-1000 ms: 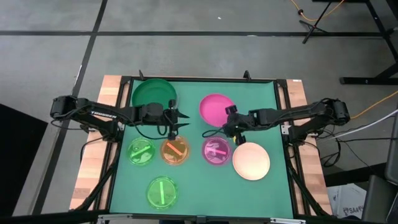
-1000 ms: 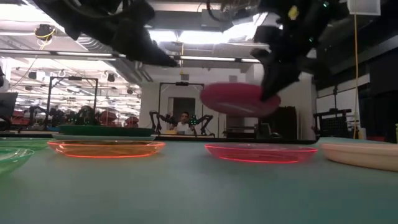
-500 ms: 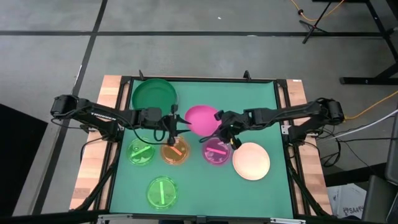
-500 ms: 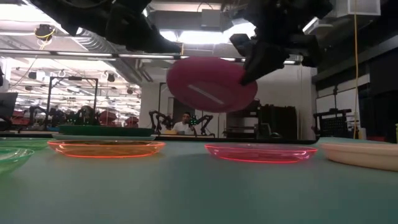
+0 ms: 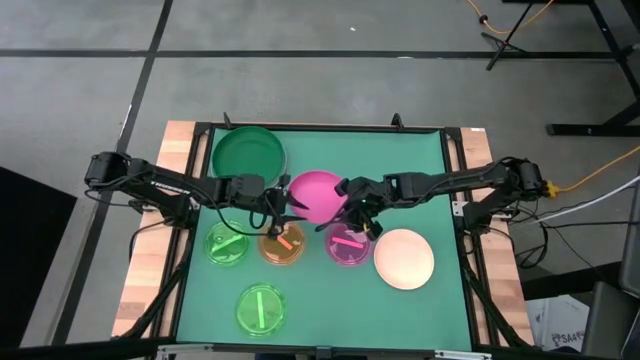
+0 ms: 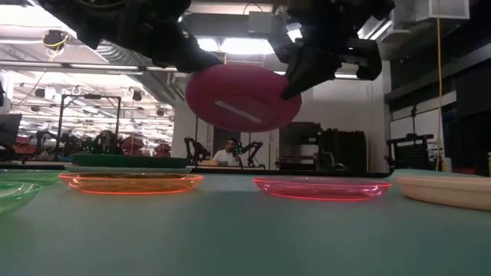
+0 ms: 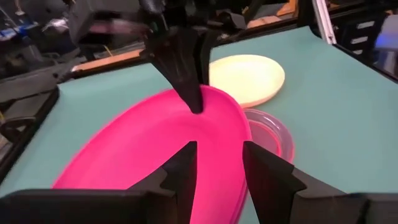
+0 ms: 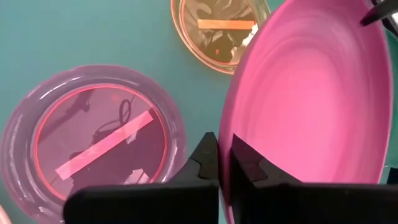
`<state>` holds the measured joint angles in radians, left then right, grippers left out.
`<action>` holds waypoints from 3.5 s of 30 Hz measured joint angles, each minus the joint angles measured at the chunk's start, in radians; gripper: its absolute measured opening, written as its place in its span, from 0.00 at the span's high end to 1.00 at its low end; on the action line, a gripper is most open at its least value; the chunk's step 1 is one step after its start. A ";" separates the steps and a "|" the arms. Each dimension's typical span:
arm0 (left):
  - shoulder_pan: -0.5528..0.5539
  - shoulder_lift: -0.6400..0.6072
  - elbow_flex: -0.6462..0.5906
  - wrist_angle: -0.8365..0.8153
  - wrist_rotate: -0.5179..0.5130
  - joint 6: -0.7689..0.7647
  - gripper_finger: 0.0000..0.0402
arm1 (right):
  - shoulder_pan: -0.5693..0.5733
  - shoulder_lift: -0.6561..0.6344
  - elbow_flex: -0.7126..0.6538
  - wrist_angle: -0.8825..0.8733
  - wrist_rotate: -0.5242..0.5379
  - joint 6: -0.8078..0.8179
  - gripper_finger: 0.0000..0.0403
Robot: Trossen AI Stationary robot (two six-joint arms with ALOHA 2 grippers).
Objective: Stack plastic plates
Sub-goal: Stack the dark pink plate on top of the dark green plate
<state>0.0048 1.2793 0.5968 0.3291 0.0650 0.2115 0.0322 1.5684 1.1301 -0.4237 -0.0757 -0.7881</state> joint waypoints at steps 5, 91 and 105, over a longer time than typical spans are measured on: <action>0.000 0.000 0.000 -0.011 0.030 -0.001 0.69 | 0.000 0.000 0.000 0.001 -0.006 -0.005 1.00; 0.059 0.000 -0.001 -0.111 -0.091 -0.022 0.98 | 0.000 -0.037 0.002 0.076 0.232 0.001 0.62; 0.199 0.000 -0.001 -0.141 -0.408 -0.019 0.98 | 0.000 -0.111 0.002 -0.028 0.233 0.111 0.62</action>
<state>0.2036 1.2789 0.5961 0.1876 -0.3429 0.1927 0.0326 1.4573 1.1316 -0.4518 0.1570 -0.6767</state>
